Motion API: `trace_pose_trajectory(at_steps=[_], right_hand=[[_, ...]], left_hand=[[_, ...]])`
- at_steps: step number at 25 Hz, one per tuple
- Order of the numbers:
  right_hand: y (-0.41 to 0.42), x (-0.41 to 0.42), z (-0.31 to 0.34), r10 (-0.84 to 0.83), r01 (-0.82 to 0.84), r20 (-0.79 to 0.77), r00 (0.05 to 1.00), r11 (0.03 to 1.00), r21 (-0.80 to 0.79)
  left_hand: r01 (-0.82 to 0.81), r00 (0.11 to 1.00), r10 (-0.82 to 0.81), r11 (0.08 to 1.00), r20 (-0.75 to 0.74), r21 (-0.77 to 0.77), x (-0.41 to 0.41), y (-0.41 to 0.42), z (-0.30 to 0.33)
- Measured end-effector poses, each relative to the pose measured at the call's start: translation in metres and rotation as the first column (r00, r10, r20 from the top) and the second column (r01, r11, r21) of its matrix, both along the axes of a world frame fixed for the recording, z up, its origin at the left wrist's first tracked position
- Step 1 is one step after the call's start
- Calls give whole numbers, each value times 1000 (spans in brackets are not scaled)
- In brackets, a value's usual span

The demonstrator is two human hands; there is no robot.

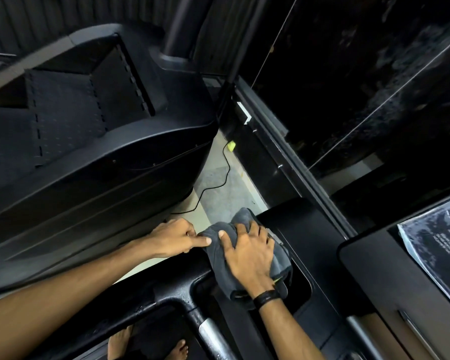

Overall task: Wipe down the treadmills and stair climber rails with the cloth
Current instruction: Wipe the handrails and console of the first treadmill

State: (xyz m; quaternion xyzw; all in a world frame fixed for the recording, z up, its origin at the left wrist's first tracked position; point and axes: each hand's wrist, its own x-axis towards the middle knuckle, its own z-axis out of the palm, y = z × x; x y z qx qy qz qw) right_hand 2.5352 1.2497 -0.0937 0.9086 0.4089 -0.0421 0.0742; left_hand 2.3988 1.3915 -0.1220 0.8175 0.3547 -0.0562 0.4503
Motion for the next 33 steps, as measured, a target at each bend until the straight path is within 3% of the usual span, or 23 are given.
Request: trace_pose_trajectory(at_steps=[3,7,9,11,13,15,20,24,27,29,31,33], right_hand=[[1,10,15,-14,16,-63,998,1000,25],[10,23,32,-78,88,-154,985,994,59],[12,40,40,-76,99,-226,971,990,95],[13,58,50,35,15,-383,923,992,126],[11,69,57,158,-84,-513,844,983,164],[4,78,61,213,-72,-549,808,961,267],[-22,97,90,253,-50,-336,907,859,510],[-50,95,142,282,-12,-424,861,844,536],[-64,96,186,344,-41,-532,774,865,499],[-63,99,200,339,-48,-497,799,859,509],[-48,103,186,264,-58,-360,895,869,491],[-26,94,143,142,-122,-64,988,961,249]], left_hand=[[-36,999,34,999,-38,-41,16,-6,0],[-144,987,152,982,57,-122,33,-14,4],[-175,962,204,971,181,-163,38,-18,14],[-178,905,241,963,350,-202,44,-18,30],[-113,838,221,965,499,-238,51,-17,47],[-25,774,167,972,611,-234,57,-17,61],[61,681,133,969,720,-238,66,-20,91],[24,630,278,926,726,-376,65,-21,122],[155,622,252,888,741,-432,58,-33,142],[183,621,237,883,747,-432,55,-38,144],[67,663,245,921,707,-383,57,-35,131],[-106,867,144,989,476,-106,55,-24,103]])
